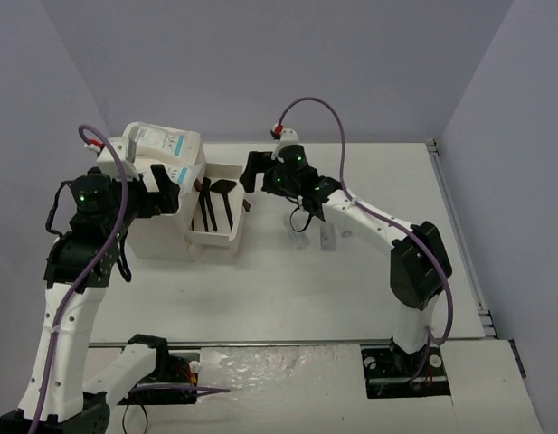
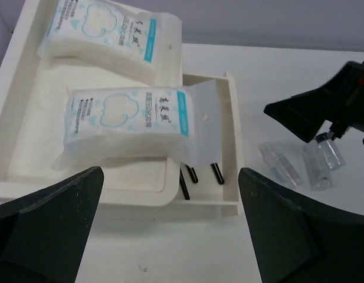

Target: Organize the makeup

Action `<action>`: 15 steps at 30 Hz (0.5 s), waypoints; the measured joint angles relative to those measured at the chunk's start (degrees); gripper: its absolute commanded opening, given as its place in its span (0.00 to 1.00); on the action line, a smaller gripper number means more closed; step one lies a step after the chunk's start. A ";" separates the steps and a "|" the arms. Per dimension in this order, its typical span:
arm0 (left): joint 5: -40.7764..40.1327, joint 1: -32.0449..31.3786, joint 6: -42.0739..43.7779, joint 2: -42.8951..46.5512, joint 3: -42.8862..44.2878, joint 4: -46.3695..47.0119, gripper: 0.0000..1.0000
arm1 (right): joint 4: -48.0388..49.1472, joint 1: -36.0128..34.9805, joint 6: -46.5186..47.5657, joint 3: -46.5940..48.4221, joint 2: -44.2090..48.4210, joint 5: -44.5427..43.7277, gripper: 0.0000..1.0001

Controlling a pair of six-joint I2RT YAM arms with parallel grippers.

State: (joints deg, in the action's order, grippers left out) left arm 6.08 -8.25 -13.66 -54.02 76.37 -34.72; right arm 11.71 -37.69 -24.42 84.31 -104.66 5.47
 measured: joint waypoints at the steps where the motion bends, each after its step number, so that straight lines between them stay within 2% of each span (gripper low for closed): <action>1: -0.02 0.14 -0.07 -2.04 2.56 -0.14 0.97 | 0.22 2.07 1.76 -1.85 1.75 1.62 0.94; 5: 0.75 2.89 0.01 -10.74 11.87 0.33 0.97 | 0.45 9.53 9.46 -6.74 6.00 6.31 0.94; 8: 2.74 6.62 0.01 -16.28 15.02 1.77 0.97 | 0.41 10.86 14.47 -8.20 6.14 9.82 0.94; 15: 8.07 21.24 1.34 -29.37 22.18 1.66 0.97 | 0.95 9.77 26.05 -8.79 0.97 21.08 0.95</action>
State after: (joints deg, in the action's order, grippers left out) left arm 14.15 12.99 -12.32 -83.39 98.55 -33.06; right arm 12.67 -27.92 1.63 75.53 -103.68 26.55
